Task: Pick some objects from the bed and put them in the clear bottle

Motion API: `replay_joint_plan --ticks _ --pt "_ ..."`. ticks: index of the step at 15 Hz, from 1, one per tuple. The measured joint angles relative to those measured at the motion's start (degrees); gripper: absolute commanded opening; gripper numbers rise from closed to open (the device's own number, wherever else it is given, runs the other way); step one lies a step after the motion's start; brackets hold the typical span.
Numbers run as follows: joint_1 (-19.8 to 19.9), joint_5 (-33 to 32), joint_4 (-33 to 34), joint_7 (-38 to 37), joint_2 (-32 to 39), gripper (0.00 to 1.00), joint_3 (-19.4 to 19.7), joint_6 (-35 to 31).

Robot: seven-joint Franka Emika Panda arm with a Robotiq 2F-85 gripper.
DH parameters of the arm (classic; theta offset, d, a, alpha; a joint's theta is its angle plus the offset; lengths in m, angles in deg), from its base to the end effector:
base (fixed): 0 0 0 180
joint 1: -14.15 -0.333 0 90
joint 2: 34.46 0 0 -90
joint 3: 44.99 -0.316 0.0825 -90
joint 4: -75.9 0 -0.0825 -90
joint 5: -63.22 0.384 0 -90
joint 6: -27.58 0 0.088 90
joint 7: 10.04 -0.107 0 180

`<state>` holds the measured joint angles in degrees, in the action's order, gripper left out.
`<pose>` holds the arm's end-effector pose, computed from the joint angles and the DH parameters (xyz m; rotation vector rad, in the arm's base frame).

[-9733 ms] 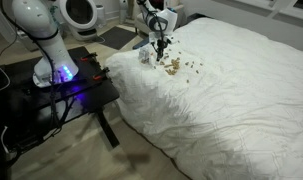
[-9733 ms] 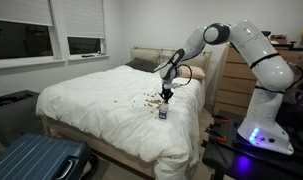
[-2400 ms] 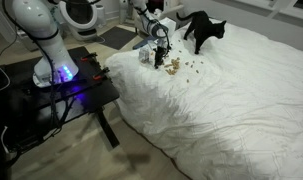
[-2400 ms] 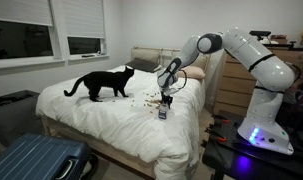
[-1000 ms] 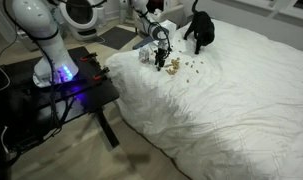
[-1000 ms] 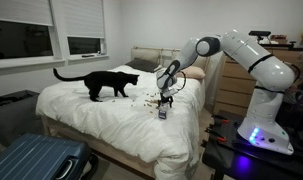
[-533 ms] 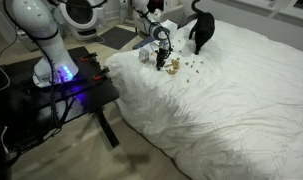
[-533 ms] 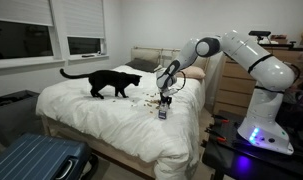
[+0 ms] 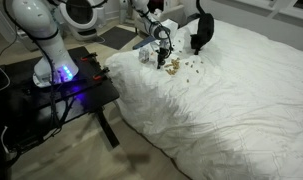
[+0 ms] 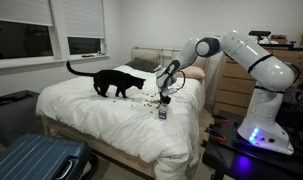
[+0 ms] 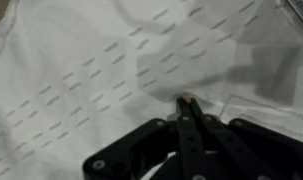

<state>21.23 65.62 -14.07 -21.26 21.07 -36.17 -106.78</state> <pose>0.6381 -0.1720 0.0579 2.9538 -0.6778 -0.2848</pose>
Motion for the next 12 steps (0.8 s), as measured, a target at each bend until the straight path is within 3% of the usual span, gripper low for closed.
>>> replay_joint_plan --ticks 5,12 --pt "-0.01 0.0 0.01 0.76 -2.35 0.01 0.0 4.01" --pt "-0.02 -1.42 -2.16 3.51 -11.03 0.01 0.05 12.57"
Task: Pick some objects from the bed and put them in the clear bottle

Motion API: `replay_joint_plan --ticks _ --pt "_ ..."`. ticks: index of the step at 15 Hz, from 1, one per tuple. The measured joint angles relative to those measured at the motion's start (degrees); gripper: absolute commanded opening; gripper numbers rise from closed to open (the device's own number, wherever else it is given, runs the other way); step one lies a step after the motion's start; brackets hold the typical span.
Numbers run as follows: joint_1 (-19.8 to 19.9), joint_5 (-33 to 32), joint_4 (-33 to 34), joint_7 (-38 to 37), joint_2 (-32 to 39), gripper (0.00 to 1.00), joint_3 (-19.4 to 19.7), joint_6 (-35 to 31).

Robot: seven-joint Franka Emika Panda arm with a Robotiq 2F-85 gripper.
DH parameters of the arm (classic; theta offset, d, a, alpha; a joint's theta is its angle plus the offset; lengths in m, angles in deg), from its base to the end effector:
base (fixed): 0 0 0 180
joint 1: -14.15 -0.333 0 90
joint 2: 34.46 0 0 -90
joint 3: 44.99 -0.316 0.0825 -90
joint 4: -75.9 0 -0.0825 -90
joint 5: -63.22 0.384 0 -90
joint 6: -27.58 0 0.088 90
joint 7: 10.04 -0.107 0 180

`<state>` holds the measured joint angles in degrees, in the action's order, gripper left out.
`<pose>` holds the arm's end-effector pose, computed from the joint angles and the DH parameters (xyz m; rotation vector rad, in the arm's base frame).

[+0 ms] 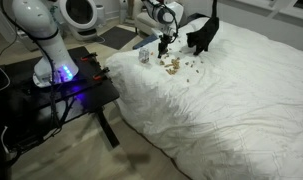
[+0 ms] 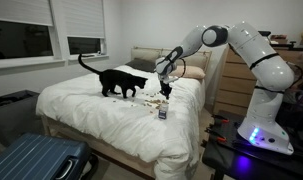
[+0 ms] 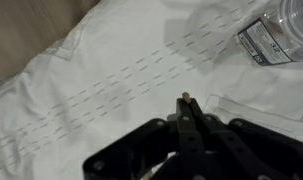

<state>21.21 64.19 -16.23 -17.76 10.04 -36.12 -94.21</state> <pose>0.6404 -0.1716 0.1570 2.9763 -0.5930 -0.3916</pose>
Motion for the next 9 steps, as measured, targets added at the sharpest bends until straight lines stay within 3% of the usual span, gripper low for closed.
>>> replay_joint_plan --ticks 9 --pt "-1.95 -4.95 -8.94 3.12 -9.98 0.01 -1.1 1.1"
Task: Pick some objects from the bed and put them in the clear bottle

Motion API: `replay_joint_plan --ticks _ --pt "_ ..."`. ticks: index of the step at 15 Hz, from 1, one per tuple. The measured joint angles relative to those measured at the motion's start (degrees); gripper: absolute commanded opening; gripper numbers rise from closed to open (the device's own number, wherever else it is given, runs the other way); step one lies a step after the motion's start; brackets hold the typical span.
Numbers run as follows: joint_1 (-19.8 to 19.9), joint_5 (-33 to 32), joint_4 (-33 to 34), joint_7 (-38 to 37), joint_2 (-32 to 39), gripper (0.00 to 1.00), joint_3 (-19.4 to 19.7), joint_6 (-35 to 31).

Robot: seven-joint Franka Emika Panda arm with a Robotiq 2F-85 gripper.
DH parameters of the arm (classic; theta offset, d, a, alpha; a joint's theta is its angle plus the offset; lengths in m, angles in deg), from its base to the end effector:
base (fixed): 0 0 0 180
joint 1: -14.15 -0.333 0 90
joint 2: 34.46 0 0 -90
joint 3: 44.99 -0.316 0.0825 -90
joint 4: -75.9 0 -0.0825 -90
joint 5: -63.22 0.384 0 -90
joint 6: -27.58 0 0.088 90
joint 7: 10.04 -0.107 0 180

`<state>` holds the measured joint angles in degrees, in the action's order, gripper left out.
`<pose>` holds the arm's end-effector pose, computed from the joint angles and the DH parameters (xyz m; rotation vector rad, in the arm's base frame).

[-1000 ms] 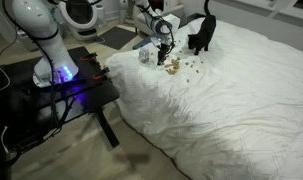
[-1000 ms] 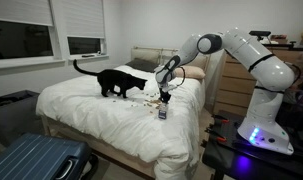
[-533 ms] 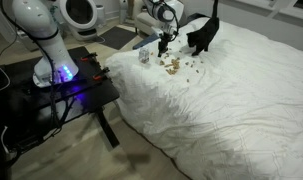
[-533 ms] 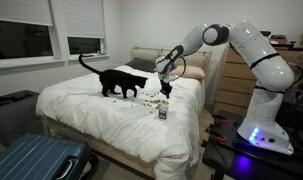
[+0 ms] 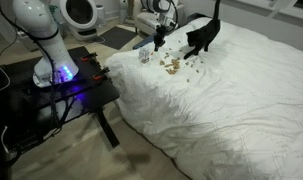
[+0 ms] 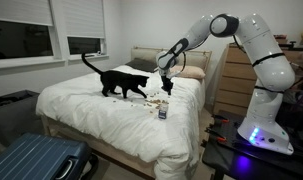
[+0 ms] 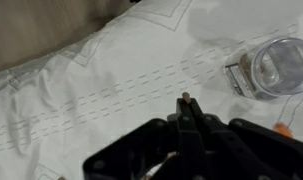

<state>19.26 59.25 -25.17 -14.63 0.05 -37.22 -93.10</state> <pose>0.6175 -0.1391 0.2075 2.9772 -0.3712 -0.3999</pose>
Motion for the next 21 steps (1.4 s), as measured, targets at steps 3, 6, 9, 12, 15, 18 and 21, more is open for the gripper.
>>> replay_joint_plan --ticks 3,6,9,12,15,18,21 --pt "-1.16 -0.55 -2.25 0.07 -1.78 0.01 -1.26 -0.2" --pt "-2.27 -0.58 -3.85 0.07 -2.55 0.01 -2.42 -1.26" --pt "-3.27 -0.58 -5.2 0.07 -2.62 0.01 -3.21 -3.16" --pt "-4.04 -0.59 -6.52 0.07 -2.62 0.01 -3.77 -4.95" --pt "-4.67 -0.6 -7.3 0.07 -2.63 0.01 -4.25 -5.51" --pt "-5.4 -0.6 -7.85 0.07 -2.76 0.01 -4.38 -5.74" --pt "-5.77 -0.6 -8.19 0.07 -2.79 0.01 -4.47 -5.75"
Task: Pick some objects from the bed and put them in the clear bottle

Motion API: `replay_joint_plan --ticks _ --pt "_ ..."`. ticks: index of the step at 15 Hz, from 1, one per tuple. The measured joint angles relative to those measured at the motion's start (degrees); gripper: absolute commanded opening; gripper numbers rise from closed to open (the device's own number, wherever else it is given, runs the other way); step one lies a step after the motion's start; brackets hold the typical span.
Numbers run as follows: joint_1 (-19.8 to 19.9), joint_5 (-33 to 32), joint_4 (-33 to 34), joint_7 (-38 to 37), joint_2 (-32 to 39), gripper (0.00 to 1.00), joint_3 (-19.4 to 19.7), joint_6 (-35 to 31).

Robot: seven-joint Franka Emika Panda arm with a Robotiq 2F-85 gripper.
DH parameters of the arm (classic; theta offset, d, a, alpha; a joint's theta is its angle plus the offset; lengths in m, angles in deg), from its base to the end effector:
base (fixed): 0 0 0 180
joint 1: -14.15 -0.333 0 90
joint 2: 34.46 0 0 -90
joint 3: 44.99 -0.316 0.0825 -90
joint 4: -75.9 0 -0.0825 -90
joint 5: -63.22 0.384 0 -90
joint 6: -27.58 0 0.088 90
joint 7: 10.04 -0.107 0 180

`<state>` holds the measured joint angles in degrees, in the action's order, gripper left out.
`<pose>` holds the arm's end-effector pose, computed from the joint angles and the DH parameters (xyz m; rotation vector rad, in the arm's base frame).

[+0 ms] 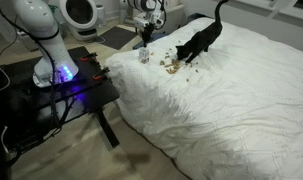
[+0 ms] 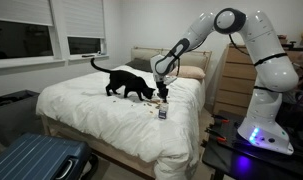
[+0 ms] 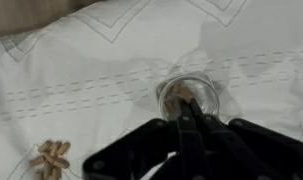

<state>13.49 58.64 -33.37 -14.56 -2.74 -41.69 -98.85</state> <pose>0.5999 -0.0296 0.1869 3.0227 -0.0976 -0.3837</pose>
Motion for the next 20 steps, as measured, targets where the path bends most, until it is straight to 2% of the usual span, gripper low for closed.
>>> replay_joint_plan --ticks 3,4,6,14,20 --pt "-0.07 -0.06 -0.41 0.0 0.0 0.01 -0.06 -1.33" --pt "-0.11 -0.17 -0.63 0.0 0.0 0.28 -0.06 -1.97" --pt "-0.13 -0.78 -1.14 0.0 0.01 0.36 -0.06 -3.18" --pt "-0.13 -1.22 -1.82 0.0 0.02 0.97 -0.06 -4.05" --pt "-0.05 -1.29 -1.92 0.0 -0.16 1.0 0.15 -5.5"
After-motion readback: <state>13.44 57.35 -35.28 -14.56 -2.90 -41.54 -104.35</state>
